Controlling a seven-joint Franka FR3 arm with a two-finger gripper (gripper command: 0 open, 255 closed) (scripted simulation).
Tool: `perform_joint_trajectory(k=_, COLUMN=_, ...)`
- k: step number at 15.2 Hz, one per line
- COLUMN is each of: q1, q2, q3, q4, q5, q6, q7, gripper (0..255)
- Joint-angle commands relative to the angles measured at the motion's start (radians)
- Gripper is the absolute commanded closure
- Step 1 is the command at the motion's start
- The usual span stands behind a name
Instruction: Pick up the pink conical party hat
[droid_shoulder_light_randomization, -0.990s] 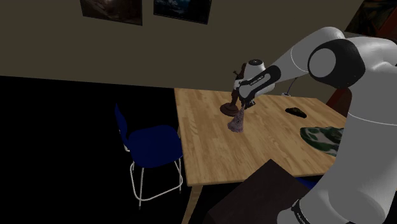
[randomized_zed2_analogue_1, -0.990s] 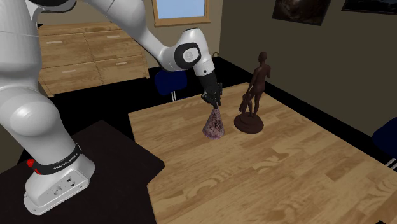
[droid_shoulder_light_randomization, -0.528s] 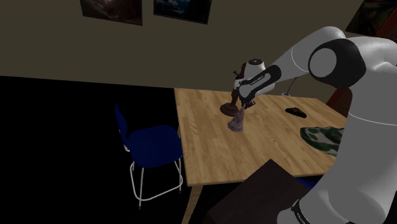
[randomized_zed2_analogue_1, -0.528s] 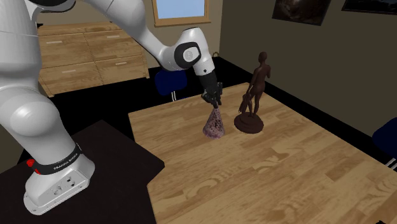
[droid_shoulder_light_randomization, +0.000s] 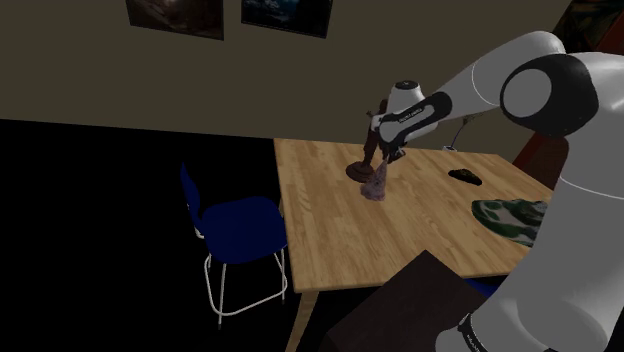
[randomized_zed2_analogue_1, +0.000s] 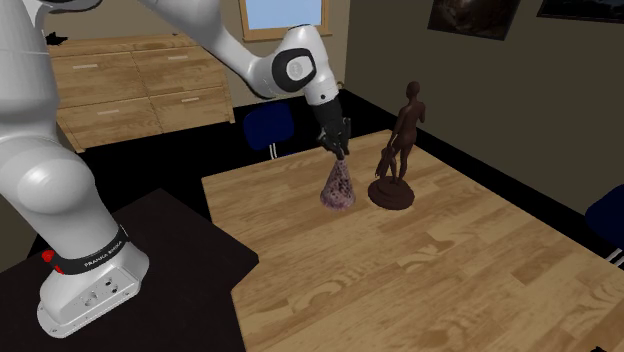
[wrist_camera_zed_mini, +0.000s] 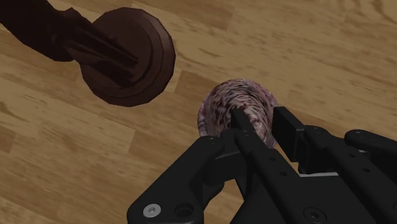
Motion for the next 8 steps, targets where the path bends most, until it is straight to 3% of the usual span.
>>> perform_joint_trajectory(k=1, q1=0.005, q2=-0.020, q3=-0.003, q4=0.008, q5=-0.006, q6=-0.026, q7=-0.002, gripper=255)
perform_joint_trajectory(k=8, q1=0.013, q2=-0.061, q3=-0.008, q4=0.032, q5=-0.016, q6=-0.088, q7=-0.011, gripper=255)
